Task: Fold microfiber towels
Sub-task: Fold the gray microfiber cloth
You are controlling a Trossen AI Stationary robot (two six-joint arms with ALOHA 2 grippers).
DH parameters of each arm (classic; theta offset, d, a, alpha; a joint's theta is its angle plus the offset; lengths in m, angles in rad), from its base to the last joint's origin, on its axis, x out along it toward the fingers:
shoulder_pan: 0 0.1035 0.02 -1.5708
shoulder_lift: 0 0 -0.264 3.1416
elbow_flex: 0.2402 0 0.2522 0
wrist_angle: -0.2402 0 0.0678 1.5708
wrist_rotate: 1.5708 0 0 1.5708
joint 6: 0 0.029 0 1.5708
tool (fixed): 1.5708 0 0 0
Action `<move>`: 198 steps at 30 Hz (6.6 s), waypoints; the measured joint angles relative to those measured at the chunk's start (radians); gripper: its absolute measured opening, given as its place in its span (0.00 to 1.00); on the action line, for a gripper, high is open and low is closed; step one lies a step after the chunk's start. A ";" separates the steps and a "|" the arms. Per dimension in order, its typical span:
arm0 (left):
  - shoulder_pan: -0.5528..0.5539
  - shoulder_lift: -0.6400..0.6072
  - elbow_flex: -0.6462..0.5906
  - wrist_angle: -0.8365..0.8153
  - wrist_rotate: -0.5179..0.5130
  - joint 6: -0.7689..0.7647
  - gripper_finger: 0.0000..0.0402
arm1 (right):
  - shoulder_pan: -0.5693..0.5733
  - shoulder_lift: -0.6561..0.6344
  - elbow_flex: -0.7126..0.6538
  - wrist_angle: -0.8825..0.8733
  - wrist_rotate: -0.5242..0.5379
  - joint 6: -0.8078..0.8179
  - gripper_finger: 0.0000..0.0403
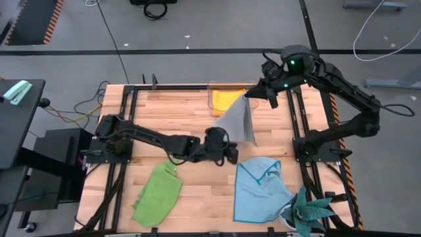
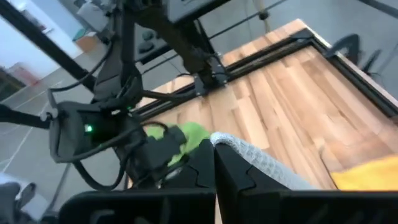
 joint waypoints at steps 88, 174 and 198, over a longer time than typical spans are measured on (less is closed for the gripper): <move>0.014 0.047 -0.002 0.152 -0.204 0.059 0.03 | 0.128 0.265 0.245 -0.217 -0.031 -0.153 0.00; -0.079 0.178 -0.001 0.110 -0.142 -0.266 0.02 | -0.054 0.257 0.297 -0.208 -0.089 -0.138 0.00; -0.143 -0.162 0.000 -0.244 -0.389 -0.072 0.02 | -0.083 0.139 0.297 -0.457 0.105 -0.235 0.00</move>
